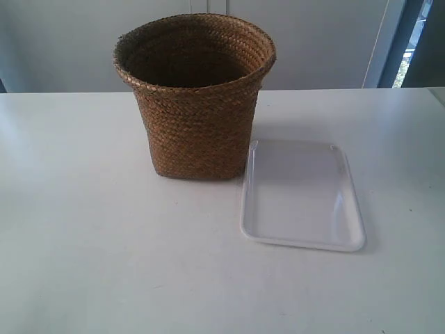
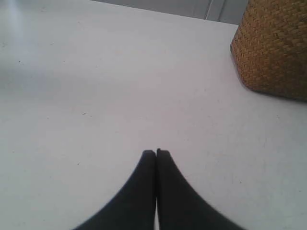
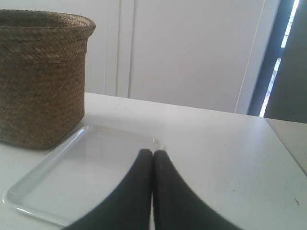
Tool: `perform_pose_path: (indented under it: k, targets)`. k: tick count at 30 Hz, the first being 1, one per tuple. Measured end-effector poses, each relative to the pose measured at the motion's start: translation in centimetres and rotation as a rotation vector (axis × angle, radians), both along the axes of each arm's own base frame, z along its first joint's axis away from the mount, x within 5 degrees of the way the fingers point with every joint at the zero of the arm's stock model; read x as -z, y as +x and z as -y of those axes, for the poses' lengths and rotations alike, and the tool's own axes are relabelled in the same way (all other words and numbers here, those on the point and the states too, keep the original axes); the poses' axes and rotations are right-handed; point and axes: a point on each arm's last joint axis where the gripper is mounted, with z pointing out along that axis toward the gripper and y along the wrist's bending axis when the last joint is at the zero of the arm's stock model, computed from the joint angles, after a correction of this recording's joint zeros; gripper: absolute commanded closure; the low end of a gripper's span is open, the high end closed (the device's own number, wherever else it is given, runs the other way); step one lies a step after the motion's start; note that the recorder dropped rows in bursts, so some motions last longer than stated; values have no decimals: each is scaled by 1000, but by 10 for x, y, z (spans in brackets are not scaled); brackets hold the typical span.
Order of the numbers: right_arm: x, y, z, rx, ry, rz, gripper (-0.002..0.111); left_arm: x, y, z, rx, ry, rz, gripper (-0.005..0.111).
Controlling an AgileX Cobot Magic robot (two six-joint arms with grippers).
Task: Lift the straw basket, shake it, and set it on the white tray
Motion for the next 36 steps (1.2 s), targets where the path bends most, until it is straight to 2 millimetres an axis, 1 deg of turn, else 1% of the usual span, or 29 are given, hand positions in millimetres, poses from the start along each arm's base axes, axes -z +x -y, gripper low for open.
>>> perform_pose_path:
  k: [11,15,16,21,24,30,33,36]
  targets:
    - [0,0,0,0,0,0,108,0,0,0,0,0,2,107]
    - [0,0,0,0,0,0,108,-3,1,0,-7,-18,31,107]
    - [0,0,0,0,0,0,108,-3,1,0,-12,-47,41,107]
    - [0,0,0,0,0,0,108,-9,2,3,-54,-341,102,107]
    - [0,0,0,0,0,0,108,-13,3,2,-68,-396,146,107]
    - [0,0,0,0,-3,0,108,-21,4,0,-81,-400,235,107]
    - [0,0,0,0,-15,0,108,-22,4,-1,-73,-329,250,107]
    - [0,0,0,2,-32,0,108,-20,4,-1,-54,-240,225,107]
